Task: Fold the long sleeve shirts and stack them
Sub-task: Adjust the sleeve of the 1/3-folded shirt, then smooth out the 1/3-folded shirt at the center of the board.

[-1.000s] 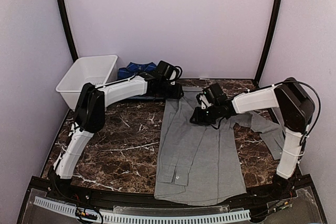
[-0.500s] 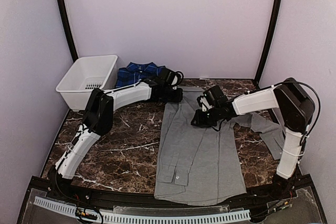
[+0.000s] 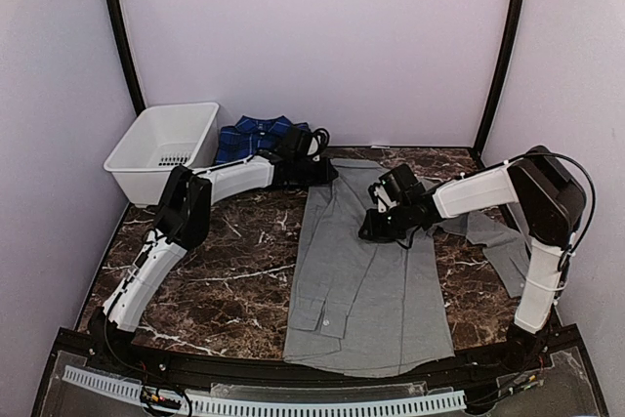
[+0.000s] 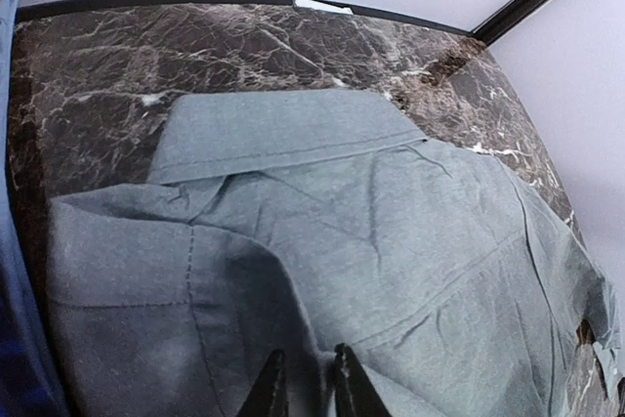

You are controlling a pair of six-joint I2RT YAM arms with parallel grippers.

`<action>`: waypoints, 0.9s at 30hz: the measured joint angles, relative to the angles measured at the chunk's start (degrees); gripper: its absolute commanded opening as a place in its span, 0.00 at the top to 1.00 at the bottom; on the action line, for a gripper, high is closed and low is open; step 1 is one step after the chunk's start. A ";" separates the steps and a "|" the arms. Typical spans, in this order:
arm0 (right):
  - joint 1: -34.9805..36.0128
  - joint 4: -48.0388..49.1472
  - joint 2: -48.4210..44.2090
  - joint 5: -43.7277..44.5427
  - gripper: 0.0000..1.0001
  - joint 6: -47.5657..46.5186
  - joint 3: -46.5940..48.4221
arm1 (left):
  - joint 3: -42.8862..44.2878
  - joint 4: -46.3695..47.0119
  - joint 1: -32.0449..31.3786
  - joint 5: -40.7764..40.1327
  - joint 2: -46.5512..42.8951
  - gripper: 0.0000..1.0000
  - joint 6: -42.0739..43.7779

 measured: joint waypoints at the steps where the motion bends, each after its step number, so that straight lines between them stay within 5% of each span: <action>1: 0.00 0.04 0.00 0.02 0.75 0.00 -0.02 | 0.00 0.28 0.26 0.24 0.57 0.70 -0.42; 9: 0.00 -0.66 -0.20 0.09 0.75 -0.11 0.09 | 0.09 0.98 0.79 0.42 1.36 0.41 -0.46; 13: 0.00 -2.80 -1.46 0.11 0.74 -0.24 0.28 | 0.09 1.05 0.63 0.33 0.79 0.35 0.55; 21: -0.04 -4.00 -6.43 0.31 0.73 -0.24 2.19 | -0.39 -0.13 0.31 -0.13 -6.25 0.38 3.15; 27: -0.61 -3.50 -5.62 -0.44 0.74 -0.81 6.40 | -9.25 0.76 -0.44 -0.59 -17.81 0.59 3.54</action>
